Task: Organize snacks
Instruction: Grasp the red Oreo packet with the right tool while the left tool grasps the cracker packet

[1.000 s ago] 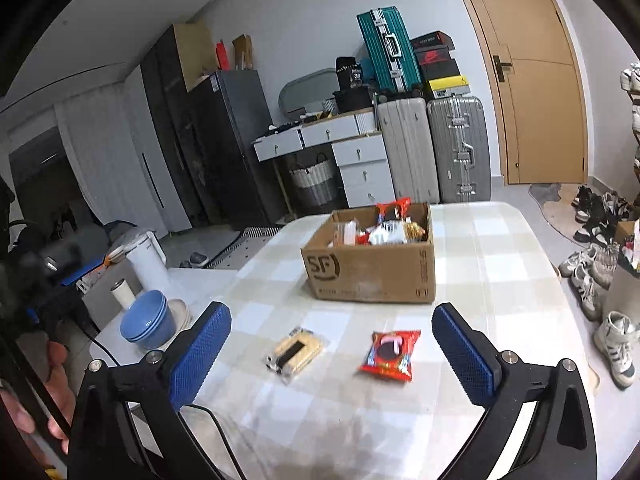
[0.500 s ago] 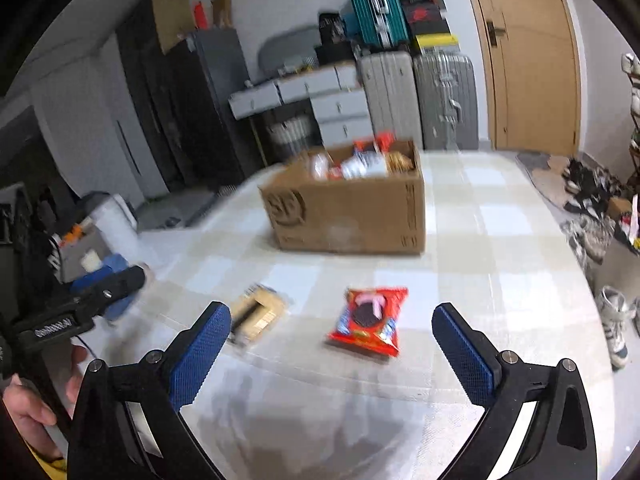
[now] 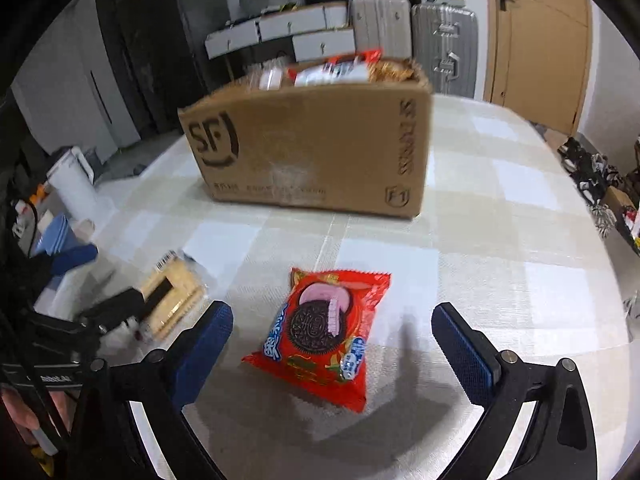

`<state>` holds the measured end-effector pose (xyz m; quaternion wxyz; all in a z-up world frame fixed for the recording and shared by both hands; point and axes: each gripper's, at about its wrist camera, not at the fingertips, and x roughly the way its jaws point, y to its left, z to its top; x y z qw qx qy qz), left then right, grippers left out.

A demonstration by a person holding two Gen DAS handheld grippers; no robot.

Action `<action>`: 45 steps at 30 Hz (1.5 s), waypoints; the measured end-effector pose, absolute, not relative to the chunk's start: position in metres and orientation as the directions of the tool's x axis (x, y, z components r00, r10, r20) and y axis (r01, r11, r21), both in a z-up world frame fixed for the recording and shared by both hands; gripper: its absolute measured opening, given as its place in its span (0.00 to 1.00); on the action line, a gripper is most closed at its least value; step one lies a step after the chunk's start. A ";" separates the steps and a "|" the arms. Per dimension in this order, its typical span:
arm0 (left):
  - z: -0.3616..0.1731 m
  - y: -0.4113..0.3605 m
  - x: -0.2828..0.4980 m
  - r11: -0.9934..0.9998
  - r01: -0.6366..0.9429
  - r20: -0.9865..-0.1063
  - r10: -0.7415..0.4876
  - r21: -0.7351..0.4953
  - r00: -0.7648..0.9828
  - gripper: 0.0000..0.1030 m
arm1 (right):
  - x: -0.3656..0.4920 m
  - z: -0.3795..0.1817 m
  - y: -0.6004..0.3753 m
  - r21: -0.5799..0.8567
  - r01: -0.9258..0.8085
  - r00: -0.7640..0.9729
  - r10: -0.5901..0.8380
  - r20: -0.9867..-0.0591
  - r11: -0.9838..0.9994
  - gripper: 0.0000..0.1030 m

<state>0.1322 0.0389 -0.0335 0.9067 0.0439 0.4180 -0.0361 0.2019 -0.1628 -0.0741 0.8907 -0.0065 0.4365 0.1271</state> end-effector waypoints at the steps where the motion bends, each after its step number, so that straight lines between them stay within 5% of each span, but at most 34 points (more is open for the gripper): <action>1: -0.034 0.038 0.134 0.993 0.107 -0.762 -0.035 0.045 0.646 0.99 | 0.204 -0.078 -0.162 0.103 -0.237 0.575 0.225 -0.787 0.966 0.96; 3: -0.036 0.038 0.140 0.993 0.117 -0.771 -0.068 0.008 0.633 0.99 | 0.208 -0.086 -0.158 0.106 -0.247 0.552 0.230 -0.802 0.963 0.81; 7: -0.037 0.037 0.144 0.993 0.115 -0.768 -0.081 -0.010 0.636 0.99 | 0.211 -0.093 -0.151 0.075 -0.262 0.546 0.212 -0.810 0.962 0.75; 12: -0.040 0.030 0.143 0.990 0.139 -0.779 -0.072 0.020 0.622 0.99 | 0.208 -0.094 -0.149 0.071 -0.289 0.551 0.227 -0.803 0.955 0.47; 31: -0.059 0.023 0.153 0.986 0.160 -0.813 -0.059 0.043 0.579 0.98 | 0.200 -0.086 -0.159 0.128 -0.300 0.543 0.279 -0.792 0.945 0.45; 36: -0.066 0.019 0.155 0.983 0.181 -0.830 -0.077 0.030 0.553 0.86 | 0.199 -0.086 -0.160 0.136 -0.302 0.542 0.288 -0.790 0.943 0.45; 39: -0.064 0.026 0.156 0.985 0.169 -0.835 -0.113 -0.025 0.538 0.69 | 0.199 -0.085 -0.161 0.136 -0.302 0.545 0.288 -0.788 0.943 0.45; 40: -0.064 0.027 0.156 0.986 0.167 -0.832 -0.111 -0.022 0.543 0.56 | 0.199 -0.085 -0.161 0.137 -0.301 0.545 0.288 -0.787 0.944 0.45; 45: -0.062 0.033 0.154 0.987 0.156 -0.830 -0.117 -0.036 0.545 0.54 | 0.197 -0.084 -0.161 0.142 -0.303 0.549 0.294 -0.782 0.942 0.45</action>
